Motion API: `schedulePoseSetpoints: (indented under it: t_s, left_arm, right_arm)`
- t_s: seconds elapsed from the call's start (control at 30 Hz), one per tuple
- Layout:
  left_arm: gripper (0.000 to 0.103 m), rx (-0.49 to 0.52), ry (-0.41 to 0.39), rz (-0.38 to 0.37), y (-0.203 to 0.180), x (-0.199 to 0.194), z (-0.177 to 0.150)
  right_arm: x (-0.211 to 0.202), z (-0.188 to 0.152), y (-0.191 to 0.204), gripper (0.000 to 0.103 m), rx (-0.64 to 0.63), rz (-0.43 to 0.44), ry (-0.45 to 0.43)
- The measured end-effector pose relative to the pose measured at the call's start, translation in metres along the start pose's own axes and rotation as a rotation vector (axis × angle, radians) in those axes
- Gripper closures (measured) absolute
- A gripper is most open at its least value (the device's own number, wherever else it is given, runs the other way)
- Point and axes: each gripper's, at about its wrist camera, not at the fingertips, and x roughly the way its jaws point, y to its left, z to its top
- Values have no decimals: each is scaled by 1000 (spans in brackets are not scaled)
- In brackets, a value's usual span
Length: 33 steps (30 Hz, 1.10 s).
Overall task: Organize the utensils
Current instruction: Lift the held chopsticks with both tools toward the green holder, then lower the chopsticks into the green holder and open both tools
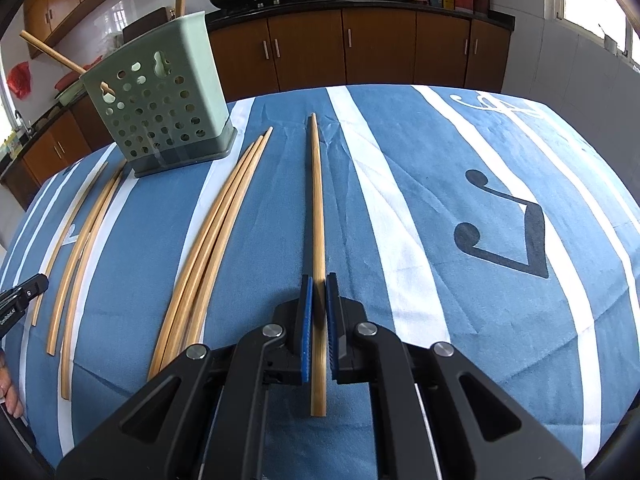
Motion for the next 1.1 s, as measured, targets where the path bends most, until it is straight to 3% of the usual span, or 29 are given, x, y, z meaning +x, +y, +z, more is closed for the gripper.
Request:
schedulePoseSetpoints:
  t_s: [0.53,0.83,1.1]
  left_arm:
    - [95,-53,-205,-33,16,-76,33]
    - [95,-99,-339,-61,22,-120,54]
    - [95,-98,-384,-67,22,-139,64]
  right_arm:
    - [-69,37,-15,96,54,46,-219]
    - [-94,49,-13,96,60,70,-293]
    - [-103,56,-11,96,56,84,-325]
